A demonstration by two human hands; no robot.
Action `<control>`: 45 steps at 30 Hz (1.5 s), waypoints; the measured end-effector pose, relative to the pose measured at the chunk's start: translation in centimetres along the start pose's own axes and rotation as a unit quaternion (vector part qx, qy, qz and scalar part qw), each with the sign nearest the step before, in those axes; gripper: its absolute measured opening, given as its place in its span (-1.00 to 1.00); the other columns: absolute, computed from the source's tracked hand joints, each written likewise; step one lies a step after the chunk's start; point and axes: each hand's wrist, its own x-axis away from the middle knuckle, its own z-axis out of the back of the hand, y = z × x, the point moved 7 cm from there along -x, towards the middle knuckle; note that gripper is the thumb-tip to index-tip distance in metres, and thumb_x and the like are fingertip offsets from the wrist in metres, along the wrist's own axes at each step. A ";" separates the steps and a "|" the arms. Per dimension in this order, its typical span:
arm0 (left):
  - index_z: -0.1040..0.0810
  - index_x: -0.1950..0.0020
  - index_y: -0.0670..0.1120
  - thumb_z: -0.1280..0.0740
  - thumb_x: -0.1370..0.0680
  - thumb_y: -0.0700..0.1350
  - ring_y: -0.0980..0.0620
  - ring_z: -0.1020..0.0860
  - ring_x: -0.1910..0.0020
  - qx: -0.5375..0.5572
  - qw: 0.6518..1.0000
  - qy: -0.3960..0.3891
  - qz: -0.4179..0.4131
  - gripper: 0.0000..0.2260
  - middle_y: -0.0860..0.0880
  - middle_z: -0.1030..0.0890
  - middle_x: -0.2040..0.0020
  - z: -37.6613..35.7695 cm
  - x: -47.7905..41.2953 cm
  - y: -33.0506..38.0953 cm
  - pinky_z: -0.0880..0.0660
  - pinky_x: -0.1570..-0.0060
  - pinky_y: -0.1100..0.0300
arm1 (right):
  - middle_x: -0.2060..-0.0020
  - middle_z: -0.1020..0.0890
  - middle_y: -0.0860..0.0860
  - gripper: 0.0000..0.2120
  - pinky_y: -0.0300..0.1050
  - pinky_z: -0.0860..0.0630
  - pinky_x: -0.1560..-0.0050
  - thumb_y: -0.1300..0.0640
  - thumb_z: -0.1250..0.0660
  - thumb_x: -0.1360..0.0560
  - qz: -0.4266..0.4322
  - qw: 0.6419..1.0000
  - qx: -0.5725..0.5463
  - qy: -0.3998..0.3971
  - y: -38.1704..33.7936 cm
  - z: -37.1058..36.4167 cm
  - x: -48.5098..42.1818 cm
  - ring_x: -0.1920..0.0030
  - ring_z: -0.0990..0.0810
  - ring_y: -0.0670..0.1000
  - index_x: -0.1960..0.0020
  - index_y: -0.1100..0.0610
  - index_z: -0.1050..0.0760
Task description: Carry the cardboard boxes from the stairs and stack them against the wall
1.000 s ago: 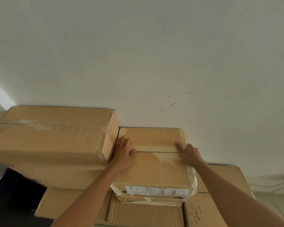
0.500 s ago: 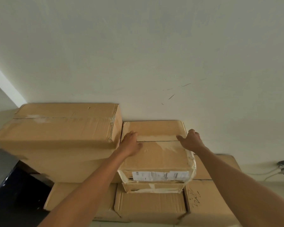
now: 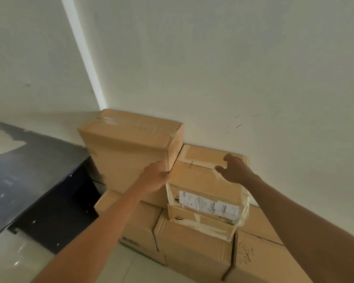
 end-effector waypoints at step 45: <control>-0.39 -0.39 -0.18 -0.33 -0.55 -0.09 -0.15 -0.45 -0.29 0.119 0.640 0.391 0.650 -0.57 -0.20 -0.47 -0.34 10.3 96.3 -45.6 -0.37 -0.18 0.10 | -0.34 -0.42 0.12 -0.46 0.02 -0.42 -0.24 -0.18 -0.23 -0.55 0.614 0.686 0.172 -0.351 -66.9 -42.2 62.7 -0.29 -0.45 0.14 -0.40 0.10 -0.32</control>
